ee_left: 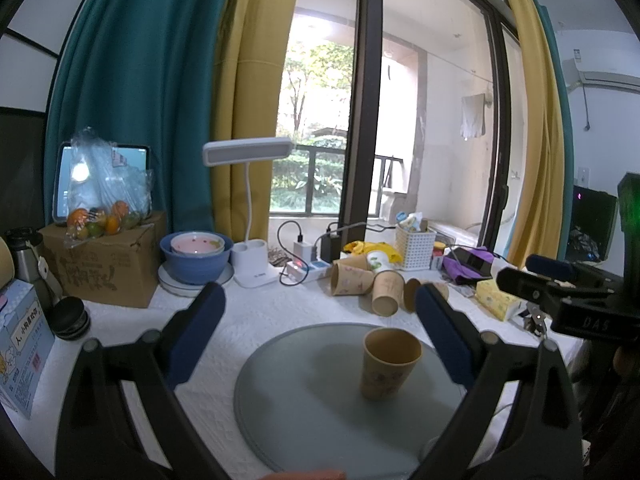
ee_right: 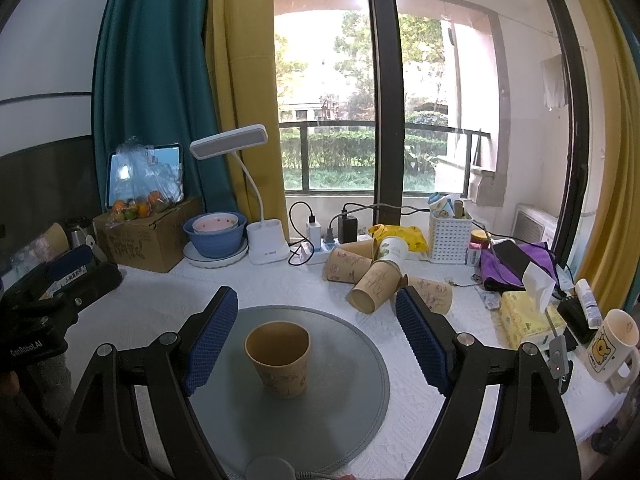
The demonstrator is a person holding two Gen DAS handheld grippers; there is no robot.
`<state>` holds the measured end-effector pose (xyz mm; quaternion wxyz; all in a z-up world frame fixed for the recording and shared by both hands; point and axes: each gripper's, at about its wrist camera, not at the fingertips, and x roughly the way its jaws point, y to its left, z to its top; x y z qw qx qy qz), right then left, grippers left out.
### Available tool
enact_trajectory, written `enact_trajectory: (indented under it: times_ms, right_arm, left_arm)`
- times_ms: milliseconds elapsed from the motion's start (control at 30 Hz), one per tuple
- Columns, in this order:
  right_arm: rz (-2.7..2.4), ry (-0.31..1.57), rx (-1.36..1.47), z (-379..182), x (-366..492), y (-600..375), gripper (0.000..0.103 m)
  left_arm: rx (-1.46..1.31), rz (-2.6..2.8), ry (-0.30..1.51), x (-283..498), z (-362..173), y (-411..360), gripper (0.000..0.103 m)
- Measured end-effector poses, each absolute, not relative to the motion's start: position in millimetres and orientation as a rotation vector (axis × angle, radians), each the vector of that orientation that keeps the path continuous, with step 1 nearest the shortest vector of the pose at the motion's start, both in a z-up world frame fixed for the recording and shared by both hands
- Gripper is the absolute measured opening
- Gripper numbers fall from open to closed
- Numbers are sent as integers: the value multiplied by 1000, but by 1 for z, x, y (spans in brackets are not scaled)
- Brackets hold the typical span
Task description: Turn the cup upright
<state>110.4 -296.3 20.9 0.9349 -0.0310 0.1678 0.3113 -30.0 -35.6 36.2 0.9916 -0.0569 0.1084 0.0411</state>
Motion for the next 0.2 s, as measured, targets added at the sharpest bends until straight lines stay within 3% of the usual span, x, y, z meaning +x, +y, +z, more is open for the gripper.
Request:
enact_trajectory:
  times_ms: [200]
  right_arm:
    - [641,344,-62,20,111,-296,84]
  left_arm:
    - [-140,71,205,-32,34,-34,97]
